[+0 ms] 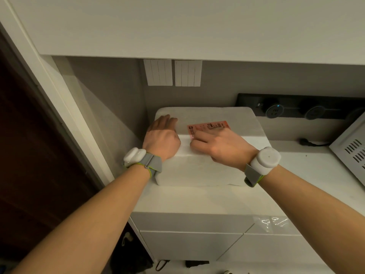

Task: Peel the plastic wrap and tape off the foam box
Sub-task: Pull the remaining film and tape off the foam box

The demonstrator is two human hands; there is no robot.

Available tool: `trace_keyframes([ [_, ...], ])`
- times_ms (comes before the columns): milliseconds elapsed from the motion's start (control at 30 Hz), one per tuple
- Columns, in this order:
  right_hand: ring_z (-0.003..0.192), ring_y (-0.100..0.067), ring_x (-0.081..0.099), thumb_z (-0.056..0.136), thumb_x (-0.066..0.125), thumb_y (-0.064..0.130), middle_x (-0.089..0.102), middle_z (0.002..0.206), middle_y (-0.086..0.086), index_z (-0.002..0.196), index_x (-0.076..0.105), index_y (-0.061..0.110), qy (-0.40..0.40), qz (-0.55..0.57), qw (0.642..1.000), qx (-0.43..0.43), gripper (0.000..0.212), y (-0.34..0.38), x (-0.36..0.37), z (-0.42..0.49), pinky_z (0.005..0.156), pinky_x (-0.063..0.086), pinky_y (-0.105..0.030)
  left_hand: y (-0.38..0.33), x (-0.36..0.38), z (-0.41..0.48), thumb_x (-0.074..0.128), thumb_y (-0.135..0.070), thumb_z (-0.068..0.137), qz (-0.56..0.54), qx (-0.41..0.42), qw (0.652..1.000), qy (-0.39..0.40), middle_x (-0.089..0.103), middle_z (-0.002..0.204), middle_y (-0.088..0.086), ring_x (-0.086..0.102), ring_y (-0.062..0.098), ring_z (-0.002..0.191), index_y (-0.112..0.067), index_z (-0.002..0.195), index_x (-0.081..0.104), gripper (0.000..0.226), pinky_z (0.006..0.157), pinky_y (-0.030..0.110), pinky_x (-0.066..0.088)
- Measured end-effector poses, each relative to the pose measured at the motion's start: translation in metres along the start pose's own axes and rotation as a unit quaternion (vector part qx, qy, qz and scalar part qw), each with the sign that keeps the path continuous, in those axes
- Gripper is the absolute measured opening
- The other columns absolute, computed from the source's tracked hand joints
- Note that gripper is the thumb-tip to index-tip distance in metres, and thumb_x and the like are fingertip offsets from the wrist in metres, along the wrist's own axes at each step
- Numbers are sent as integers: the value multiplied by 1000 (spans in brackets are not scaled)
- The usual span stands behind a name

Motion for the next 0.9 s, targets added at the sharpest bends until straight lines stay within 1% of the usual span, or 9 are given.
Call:
trace_keyframes([
  [133, 90, -34, 63, 78, 61, -4, 62, 110, -12, 115, 59, 10, -12, 18, 1000, 11, 39, 1, -2, -10, 64, 55, -45, -1, 2, 5, 41, -16, 94, -3, 2, 1000, -13, 35, 155, 4, 30, 21, 142, -18, 145, 42, 50, 113, 32, 22],
  [200, 85, -34, 65, 74, 65, -5, 64, 105, -12, 112, 60, 10, -23, 21, 999, 12, 41, 2, -5, -15, 59, 54, -42, -2, 3, 7, 42, -16, 93, -1, 3, 1000, -12, 36, 154, 5, 31, 21, 142, -17, 144, 43, 51, 112, 32, 22],
  [267, 81, -33, 64, 72, 67, -5, 64, 100, -12, 111, 61, 10, -27, 22, 999, 10, 42, 6, -6, -19, 57, 53, -41, -2, 2, 8, 42, -15, 92, -4, 2, 1000, -2, 36, 153, 6, 31, 22, 141, -16, 143, 43, 51, 112, 34, 23],
  [400, 80, -32, 62, 75, 66, -2, 64, 98, -11, 114, 62, 9, -37, 28, 999, 6, 40, 18, -7, -25, 64, 54, -43, -3, 1, 8, 43, -16, 92, -10, -5, 1000, 17, 36, 153, 5, 30, 24, 141, -16, 143, 42, 51, 114, 36, 25],
  [500, 73, -30, 58, 72, 64, 0, 62, 89, -7, 110, 63, 10, -41, 31, 999, 6, 39, 29, -11, -30, 62, 50, -41, -4, 1, 8, 42, -16, 92, 1, 0, 1000, 20, 37, 152, 7, 31, 24, 141, -15, 143, 42, 51, 114, 38, 27],
  [633, 71, -29, 57, 69, 59, -3, 64, 88, -6, 109, 64, 10, -41, 73, 996, 18, 42, 37, -18, -40, 60, 49, -40, -5, 0, 9, 43, -15, 91, 17, 6, 1000, 22, 41, 148, 9, 36, 26, 138, -13, 140, 45, 49, 111, 39, 31],
  [767, 67, -29, 57, 62, 60, -8, 65, 85, -4, 107, 64, 9, -40, 159, 986, 36, 48, 38, -32, -52, 59, 50, -38, -9, -2, 10, 46, -14, 87, 59, 16, 998, -1, 50, 139, 12, 44, 28, 130, -10, 133, 52, 46, 104, 41, 36],
  [867, 68, -24, 55, 71, 60, -8, 61, 81, 3, 111, 60, 13, -47, 219, 971, 84, 45, 32, -44, -61, 59, 50, -40, -18, -14, 4, 49, -10, 81, 98, 65, 992, -54, 55, 132, 11, 49, 32, 122, -9, 126, 57, 45, 97, 41, 39],
  [900, 68, -23, 53, 74, 58, -7, 59, 80, 5, 113, 58, 14, -45, 232, 966, 106, 44, 28, -47, -65, 59, 49, -41, -26, -19, 1, 50, -9, 80, 80, 94, 989, -81, 58, 128, 10, 51, 32, 118, -11, 122, 59, 44, 94, 40, 41],
])
Point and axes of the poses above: each hand's wrist, its own z-axis towards the middle knuckle, its own x-axis out of the palm, y = z × x, the point moved 1 cm from there along z, towards the middle knuckle
